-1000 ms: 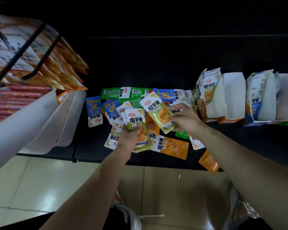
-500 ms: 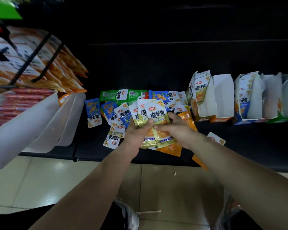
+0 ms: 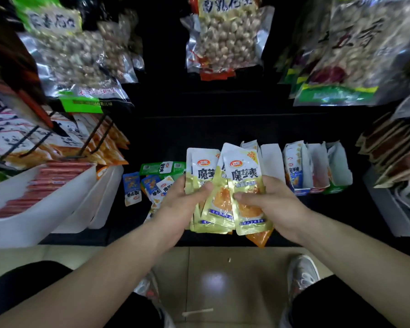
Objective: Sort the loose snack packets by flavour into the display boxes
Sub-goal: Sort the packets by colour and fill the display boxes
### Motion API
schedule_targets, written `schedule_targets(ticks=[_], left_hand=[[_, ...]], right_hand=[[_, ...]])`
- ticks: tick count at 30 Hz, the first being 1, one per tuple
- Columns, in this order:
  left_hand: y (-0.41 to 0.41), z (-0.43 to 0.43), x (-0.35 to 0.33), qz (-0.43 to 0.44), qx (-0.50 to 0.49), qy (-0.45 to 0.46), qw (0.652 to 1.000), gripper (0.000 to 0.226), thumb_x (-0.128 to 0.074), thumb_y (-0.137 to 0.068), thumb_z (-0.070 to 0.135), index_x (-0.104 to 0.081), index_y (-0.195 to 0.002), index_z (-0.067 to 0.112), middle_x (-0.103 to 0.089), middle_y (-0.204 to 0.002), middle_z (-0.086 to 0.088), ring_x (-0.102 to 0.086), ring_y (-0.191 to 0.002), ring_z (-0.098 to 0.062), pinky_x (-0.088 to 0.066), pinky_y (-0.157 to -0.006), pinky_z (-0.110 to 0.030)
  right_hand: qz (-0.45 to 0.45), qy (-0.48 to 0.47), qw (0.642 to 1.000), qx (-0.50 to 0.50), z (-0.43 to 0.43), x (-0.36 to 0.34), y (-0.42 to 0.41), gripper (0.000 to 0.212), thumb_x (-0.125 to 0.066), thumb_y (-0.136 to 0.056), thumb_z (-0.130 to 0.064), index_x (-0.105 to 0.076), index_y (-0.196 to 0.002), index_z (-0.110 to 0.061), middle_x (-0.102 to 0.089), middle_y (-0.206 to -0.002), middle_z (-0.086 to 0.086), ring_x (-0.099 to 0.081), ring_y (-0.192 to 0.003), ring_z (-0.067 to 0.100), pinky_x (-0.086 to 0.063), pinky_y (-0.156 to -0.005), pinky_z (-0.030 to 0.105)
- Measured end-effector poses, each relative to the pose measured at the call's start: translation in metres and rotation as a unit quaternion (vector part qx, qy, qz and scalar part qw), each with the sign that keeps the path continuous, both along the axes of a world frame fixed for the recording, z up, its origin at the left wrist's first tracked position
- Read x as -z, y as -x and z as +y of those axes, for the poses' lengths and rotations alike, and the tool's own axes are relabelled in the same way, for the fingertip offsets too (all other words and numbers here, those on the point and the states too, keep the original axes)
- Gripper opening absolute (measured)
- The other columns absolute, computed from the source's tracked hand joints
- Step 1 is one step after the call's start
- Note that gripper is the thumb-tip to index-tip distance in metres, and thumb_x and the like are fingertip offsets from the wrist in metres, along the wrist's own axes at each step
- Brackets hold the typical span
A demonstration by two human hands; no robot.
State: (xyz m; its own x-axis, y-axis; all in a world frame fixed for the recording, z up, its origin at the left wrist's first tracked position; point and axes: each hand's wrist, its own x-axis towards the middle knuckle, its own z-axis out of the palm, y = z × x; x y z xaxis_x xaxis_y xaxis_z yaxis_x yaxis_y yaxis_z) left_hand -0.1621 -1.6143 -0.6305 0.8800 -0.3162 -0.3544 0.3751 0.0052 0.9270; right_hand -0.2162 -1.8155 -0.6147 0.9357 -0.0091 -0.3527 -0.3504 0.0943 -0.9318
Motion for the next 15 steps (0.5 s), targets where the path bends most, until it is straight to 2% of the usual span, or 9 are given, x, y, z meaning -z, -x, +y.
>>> schedule_targets(ticks=[2, 3, 5, 8, 10, 13, 15], left_hand=[[0.008, 0.003, 0.002, -0.025, -0.009, -0.002, 1.000, 0.075, -0.084, -0.069, 0.055, -0.054, -0.133, 0.029, -0.067, -0.128, 0.005, -0.061, -0.122, -0.020, -0.044, -0.106, -0.050], [0.012, 0.003, 0.002, -0.033, -0.020, 0.012, 0.999, 0.084, -0.087, -0.065, 0.056, -0.051, -0.136, 0.029, -0.065, -0.132, 0.005, -0.059, -0.125, -0.018, -0.044, -0.107, -0.048], [0.016, 0.003, 0.006, -0.020, -0.036, 0.050, 0.998, 0.091, -0.091, -0.062, 0.052, -0.047, -0.140, 0.034, -0.063, -0.135, 0.005, -0.058, -0.127, -0.019, -0.041, -0.108, -0.049], [0.015, -0.001, 0.007, 0.038, -0.046, 0.083, 0.995, 0.099, -0.093, -0.058, 0.051, -0.042, -0.142, 0.045, -0.051, -0.148, 0.003, -0.048, -0.136, -0.023, -0.035, -0.111, -0.060], [0.009, -0.003, 0.005, 0.091, -0.044, 0.122, 0.987, 0.083, -0.086, -0.071, 0.038, -0.045, -0.143, 0.036, -0.059, -0.140, -0.002, -0.055, -0.129, -0.028, -0.041, -0.106, -0.062], [-0.004, -0.008, 0.002, 0.126, -0.028, 0.170, 0.977, 0.049, -0.067, -0.089, 0.017, -0.053, -0.136, 0.017, -0.067, -0.126, -0.016, -0.064, -0.115, -0.039, -0.048, -0.098, -0.063], [-0.012, -0.011, 0.008, 0.109, -0.034, 0.156, 0.981, 0.040, -0.073, -0.085, 0.017, -0.063, -0.124, 0.022, -0.071, -0.119, -0.010, -0.066, -0.114, -0.035, -0.047, -0.099, -0.062]], right_hand=[[-0.017, -0.002, 1.000, 0.014, 0.006, -0.003, 0.009, 0.036, -0.078, -0.084, -0.006, -0.067, -0.117, -0.016, -0.077, -0.108, 0.002, -0.073, -0.102, 0.021, -0.054, -0.097, 0.046], [-0.019, -0.011, 1.000, 0.015, 0.008, -0.002, 0.009, 0.039, -0.079, -0.083, -0.008, -0.066, -0.119, -0.019, -0.076, -0.110, 0.000, -0.072, -0.104, 0.020, -0.053, -0.100, 0.046], [-0.019, -0.025, 0.999, 0.006, 0.011, 0.003, 0.005, 0.053, -0.084, -0.080, -0.019, -0.061, -0.128, -0.022, -0.073, -0.118, -0.002, -0.068, -0.112, 0.018, -0.048, -0.106, 0.047], [-0.019, -0.043, 0.999, 0.003, 0.016, 0.011, -0.004, 0.105, -0.094, -0.059, -0.046, -0.042, -0.147, -0.019, -0.064, -0.135, -0.001, -0.061, -0.124, 0.017, -0.039, -0.114, 0.049], [-0.016, -0.053, 0.998, 0.017, 0.013, 0.019, -0.009, 0.122, -0.096, -0.051, -0.053, -0.035, -0.151, -0.020, -0.058, -0.142, 0.001, -0.058, -0.128, 0.019, -0.037, -0.115, 0.052], [-0.018, -0.044, 0.998, 0.051, 0.008, 0.021, -0.017, 0.108, -0.091, -0.055, -0.048, -0.042, -0.146, -0.016, -0.063, -0.136, 0.005, -0.060, -0.125, 0.024, -0.040, -0.113, 0.054], [-0.020, -0.043, 0.997, 0.059, 0.006, 0.021, -0.024, 0.092, -0.089, -0.063, -0.042, -0.048, -0.141, -0.015, -0.068, -0.128, 0.004, -0.064, -0.120, 0.023, -0.043, -0.111, 0.054]])
